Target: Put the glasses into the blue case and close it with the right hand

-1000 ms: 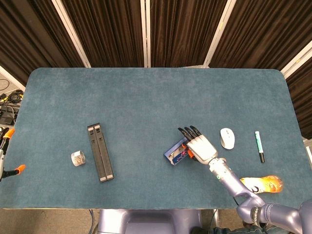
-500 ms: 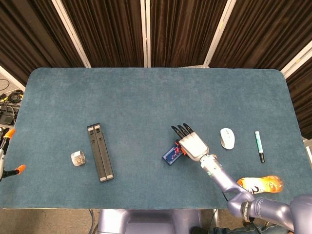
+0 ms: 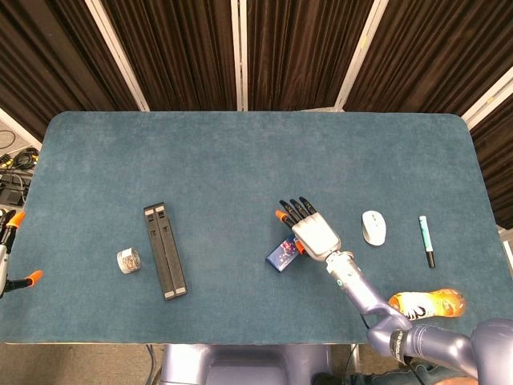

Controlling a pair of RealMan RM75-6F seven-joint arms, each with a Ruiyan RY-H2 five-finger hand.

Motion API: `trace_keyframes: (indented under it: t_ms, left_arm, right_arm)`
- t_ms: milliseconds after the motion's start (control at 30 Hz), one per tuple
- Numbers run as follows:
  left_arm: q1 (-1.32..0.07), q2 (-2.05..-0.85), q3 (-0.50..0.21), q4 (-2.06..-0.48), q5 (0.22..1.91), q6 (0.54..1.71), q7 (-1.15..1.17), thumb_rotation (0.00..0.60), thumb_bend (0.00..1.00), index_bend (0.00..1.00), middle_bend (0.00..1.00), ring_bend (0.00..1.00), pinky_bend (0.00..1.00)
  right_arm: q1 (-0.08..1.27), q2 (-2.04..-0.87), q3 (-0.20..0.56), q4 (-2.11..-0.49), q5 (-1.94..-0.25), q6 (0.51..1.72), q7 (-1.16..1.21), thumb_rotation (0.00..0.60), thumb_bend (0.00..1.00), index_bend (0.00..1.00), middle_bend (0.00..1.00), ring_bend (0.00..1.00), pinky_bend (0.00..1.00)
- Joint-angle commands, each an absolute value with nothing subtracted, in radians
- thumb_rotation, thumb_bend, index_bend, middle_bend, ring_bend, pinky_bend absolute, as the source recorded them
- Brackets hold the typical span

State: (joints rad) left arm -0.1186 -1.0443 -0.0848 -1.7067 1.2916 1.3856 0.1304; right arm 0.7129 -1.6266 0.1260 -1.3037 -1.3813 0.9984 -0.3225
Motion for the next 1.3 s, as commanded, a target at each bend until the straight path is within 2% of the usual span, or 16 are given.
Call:
trace_keyframes:
  t_ms: [33,200,400,800,900,967,1033,1100,1200,1300]
  left_arm:
    - [-0.119,-1.047,-0.085,-1.706,1.289,1.387,0.139,0.6,0.0,0.0,0.0,0.0,0.0]
    - [-0.12,-1.049,-0.085,-1.708,1.288,1.386,0.144,0.6,0.0,0.0,0.0,0.0,0.0]
    - [-0.119,-1.05,-0.083,-1.711,1.292,1.391,0.149,0.6,0.0,0.0,0.0,0.0,0.0]
    - [-0.124,-1.056,-0.081,-1.705,1.287,1.378,0.157,0.6,0.0,0.0,0.0,0.0,0.0]
    - [-0.126,-1.056,-0.082,-1.703,1.282,1.375,0.156,0.6,0.0,0.0,0.0,0.0,0.0]
    - [-0.126,-1.055,-0.083,-1.702,1.28,1.374,0.153,0.6,0.0,0.0,0.0,0.0,0.0]
    - [-0.126,-1.055,-0.083,-1.701,1.279,1.372,0.151,0.6,0.0,0.0,0.0,0.0,0.0]
    - [-0.127,-1.054,-0.083,-1.7,1.279,1.37,0.15,0.6,0.0,0.0,0.0,0.0,0.0]
    - [-0.129,-1.054,-0.082,-1.698,1.278,1.366,0.149,0.6,0.0,0.0,0.0,0.0,0.0]
    - [-0.13,-1.054,-0.082,-1.698,1.277,1.364,0.149,0.6,0.0,0.0,0.0,0.0,0.0]
  right_arm:
    - [0.706,-1.597,0.139,-1.349,-1.396,1.019,-0.283,0.6,0.16,0.06,0.0,0.0,0.0]
    - [0.718,-1.5,0.109,-1.434,-1.416,0.955,-0.239,0.6,0.16,0.05,0.0,0.0,0.0]
    - [0.755,-1.451,0.051,-1.423,-1.458,0.845,-0.209,0.6,0.17,0.04,0.0,0.0,0.0]
    - [0.824,-1.512,0.007,-1.283,-1.575,0.794,-0.083,0.6,0.19,0.04,0.0,0.0,0.0]
    - [0.843,-1.523,0.0,-1.268,-1.583,0.77,-0.089,0.6,0.22,0.09,0.02,0.0,0.0]
    - [0.847,-1.529,-0.001,-1.263,-1.583,0.766,-0.091,0.6,0.24,0.13,0.07,0.0,0.0]
    - [0.848,-1.534,-0.001,-1.261,-1.578,0.763,-0.093,0.6,0.25,0.23,0.14,0.01,0.0]
    - [0.849,-1.538,0.0,-1.256,-1.574,0.763,-0.103,0.6,0.26,0.3,0.21,0.05,0.0]
    - [0.844,-1.551,0.003,-1.245,-1.567,0.774,-0.121,0.6,0.3,0.34,0.29,0.12,0.0]
    - [0.841,-1.555,0.003,-1.239,-1.561,0.779,-0.125,0.6,0.33,0.42,0.32,0.15,0.0]
